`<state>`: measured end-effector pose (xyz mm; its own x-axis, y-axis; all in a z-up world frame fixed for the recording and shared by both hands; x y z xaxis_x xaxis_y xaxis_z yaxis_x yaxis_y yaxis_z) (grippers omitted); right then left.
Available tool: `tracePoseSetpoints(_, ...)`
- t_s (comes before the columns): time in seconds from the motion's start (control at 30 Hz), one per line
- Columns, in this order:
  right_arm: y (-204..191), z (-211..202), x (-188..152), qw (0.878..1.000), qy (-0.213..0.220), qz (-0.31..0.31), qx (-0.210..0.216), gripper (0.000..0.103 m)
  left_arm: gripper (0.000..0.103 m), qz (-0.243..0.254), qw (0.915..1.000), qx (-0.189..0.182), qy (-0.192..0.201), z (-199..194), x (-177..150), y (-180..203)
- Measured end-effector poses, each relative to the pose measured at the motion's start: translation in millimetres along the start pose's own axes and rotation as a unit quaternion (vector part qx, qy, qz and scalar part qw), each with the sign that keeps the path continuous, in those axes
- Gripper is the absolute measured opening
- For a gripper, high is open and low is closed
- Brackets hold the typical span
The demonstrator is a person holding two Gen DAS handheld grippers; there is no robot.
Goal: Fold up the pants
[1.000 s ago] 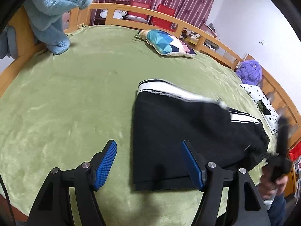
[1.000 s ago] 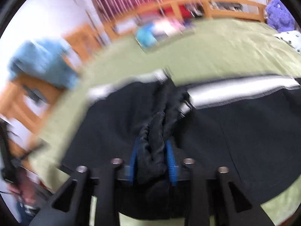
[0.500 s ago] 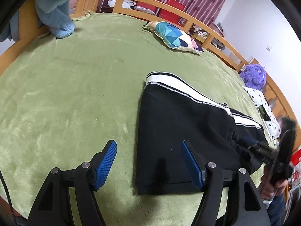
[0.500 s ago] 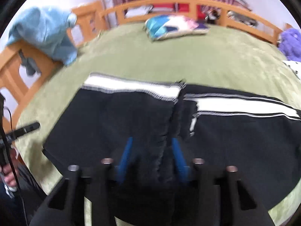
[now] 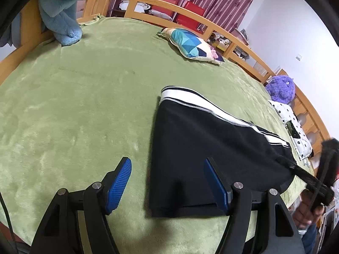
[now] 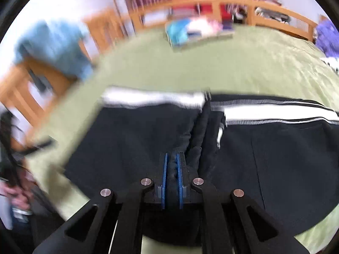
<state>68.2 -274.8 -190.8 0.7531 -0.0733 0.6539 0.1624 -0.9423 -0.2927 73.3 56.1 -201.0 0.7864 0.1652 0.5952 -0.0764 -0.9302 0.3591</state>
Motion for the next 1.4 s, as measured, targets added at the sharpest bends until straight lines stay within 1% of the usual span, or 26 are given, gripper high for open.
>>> tracePoseSetpoints(0.07, 0.5, -19.4, -6.9, 1.0, 0.014, 0.015, 0.019, 0.008, 0.069, -0.001, 1.0, -0.002, -0.003, 0.2, -1.4, -0.5)
tracePoseSetpoints(0.1, 1.8, -18.4, -15.5, 1.0, 0.0, 0.016, 0.011, 0.008, 0.069, -0.001, 1.0, -0.003, -0.006, 1.4, -2.9, -0.7)
tracePoseSetpoints(0.2, 3.5, 11.8, -47.3, 0.996, -0.079, -0.003, -0.031, 0.009, 0.069, -0.004, 0.9999, -0.005, -0.012, 2.6, -5.7, -0.1)
tracePoseSetpoints(0.27, 1.2, 21.6, -54.2, 0.995, -0.095, -0.011, -0.039, 0.013, 0.069, -0.001, 0.9999, -0.003, -0.01, 1.1, -5.5, 1.0)
tracePoseSetpoints(0.37, -7.4, 8.6, -41.8, 0.996, -0.083, -0.033, -0.029, 0.034, 0.069, -0.002, 1.0, 0.002, -0.006, 0.2, -6.1, -1.6)
tracePoseSetpoints(0.43, -6.7, 2.0, -24.1, 0.998, -0.054, -0.025, -0.022, 0.055, 0.069, -0.008, 0.9999, 0.003, -0.01, 3.4, -6.9, -5.3)
tracePoseSetpoints(0.47, -5.5, 3.2, -15.1, 0.998, -0.047, -0.025, -0.02, 0.056, 0.069, -0.011, 0.9998, 0.005, -0.013, 5.7, -8.1, -7.2)
tracePoseSetpoints(0.57, 4.0, 22.6, 10.6, 0.997, -0.055, -0.035, -0.044, 0.056, 0.069, -0.02, 0.9995, 0.012, -0.021, 13.4, -7.7, -13.3)
tracePoseSetpoints(0.63, 18.9, 48.6, 27.0, 0.996, -0.068, -0.016, -0.06, 0.056, 0.069, -0.021, 0.9995, 0.015, -0.02, 15.4, -5.1, -15.8)
tracePoseSetpoints(0.7, 33.4, 76.1, 34.1, 0.994, -0.092, 0.011, -0.055, 0.058, 0.069, -0.024, 0.9995, 0.015, -0.016, 16.8, -0.2, -16.4)
tracePoseSetpoints(0.77, 47.2, 107.6, 31.1, 0.989, -0.132, 0.037, -0.055, 0.058, 0.069, -0.024, 0.9995, 0.012, -0.015, 20.1, 4.2, -15.6)
tracePoseSetpoints(0.8, 52.3, 120.5, 28.5, 0.985, -0.155, 0.049, -0.051, 0.052, 0.069, -0.023, 0.9995, 0.012, -0.016, 21.7, 5.5, -14.9)
tracePoseSetpoints(0.83, 53.5, 123.6, 31.7, 0.987, -0.146, 0.052, -0.052, 0.028, 0.069, -0.022, 0.9995, 0.011, -0.017, 23.9, 6.9, -13.8)
tracePoseSetpoints(0.87, 51.8, 119.5, 40.0, 0.99, -0.125, 0.047, -0.043, 0.022, 0.069, -0.021, 0.9996, 0.011, -0.017, 25.6, 7.4, -12.7)
tracePoseSetpoints(0.9, 45.7, 100.6, 54.0, 0.996, -0.076, 0.037, -0.013, 0.018, 0.069, -0.02, 0.9996, 0.009, -0.018, 27.0, 7.7, -11.4)
tracePoseSetpoints(0.93, 43.3, 85.9, 63.2, 0.999, -0.038, 0.037, 0.007, 0.017, 0.069, -0.018, 0.9996, 0.007, -0.019, 28.9, 7.9, -9.2)
tracePoseSetpoints(0.97, 42.2, 72.1, 72.1, 0.999, -0.006, 0.042, 0.025, 0.017, 0.069, -0.015, 0.9997, 0.003, -0.021, 31.2, 7.7, -7.1)
tracePoseSetpoints(1.0, 43.3, 67.0, 78.0, 0.998, 0.003, 0.05, 0.033, 0.018, 0.069, -0.01, 0.9996, 0.001, -0.026, 35.0, 6.3, -4.0)
tracePoseSetpoints(1.03, 46.3, 73.2, 77.8, 0.998, -0.011, 0.051, 0.019, 0.022, 0.069, -0.006, 0.9995, 0.001, -0.03, 38.0, 5.0, -1.5)
tracePoseSetpoints(1.1, 55.5, 104.2, 63.4, 0.996, -0.071, 0.035, -0.031, 0.034, 0.069, 0.004, 0.9993, 0.008, -0.038, 42.6, 1.7, 1.9)
tracePoseSetpoints(1.13, 61.8, 121.5, 48.7, 0.992, -0.111, 0.033, -0.052, 0.035, 0.069, 0.01, 0.999, 0.014, -0.04, 44.4, -0.4, 3.7)
tracePoseSetpoints(1.17, 65.8, 131.0, 40.0, 0.989, -0.132, 0.039, -0.052, 0.035, 0.069, 0.013, 0.9989, 0.017, -0.041, 44.7, -1.5, 4.8)
tracePoseSetpoints(1.2, 65.5, 124.9, 41.7, 0.992, -0.11, 0.042, -0.05, 0.035, 0.069, 0.016, 0.9989, 0.021, -0.038, 44.6, -2.2, 5.6)
tracePoseSetpoints(1.27, 61.5, 107.4, 50.7, 0.994, -0.091, 0.029, -0.053, 0.037, 0.068, 0.015, 0.9992, 0.022, -0.031, 43.9, -1.0, 6.2)
tracePoseSetpoints(1.33, 63.4, 78.9, 56.0, 0.996, -0.054, 0.024, -0.073, 0.045, 0.067, 0.012, 0.999, 0.031, -0.03, 47.1, 0.7, 5.4)
tracePoseSetpoints(1.4, 68.1, 51.9, 58.3, 0.995, -0.033, 0.027, -0.09, 0.045, 0.067, 0.009, 0.9985, 0.038, -0.038, 53.5, 2.7, 5.2)
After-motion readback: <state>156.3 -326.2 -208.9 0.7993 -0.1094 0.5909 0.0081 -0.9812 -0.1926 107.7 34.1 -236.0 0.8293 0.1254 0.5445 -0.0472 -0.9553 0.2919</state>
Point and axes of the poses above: each gripper's, at about its wrist camera, not at the fingertips, and z roughly the way its jaws point, y to its right, x to its top, the point moved 6 cm from there along z, roughly the way its jaws point, and after that the axes turned 1 degree about x, right-handed, at the moved point
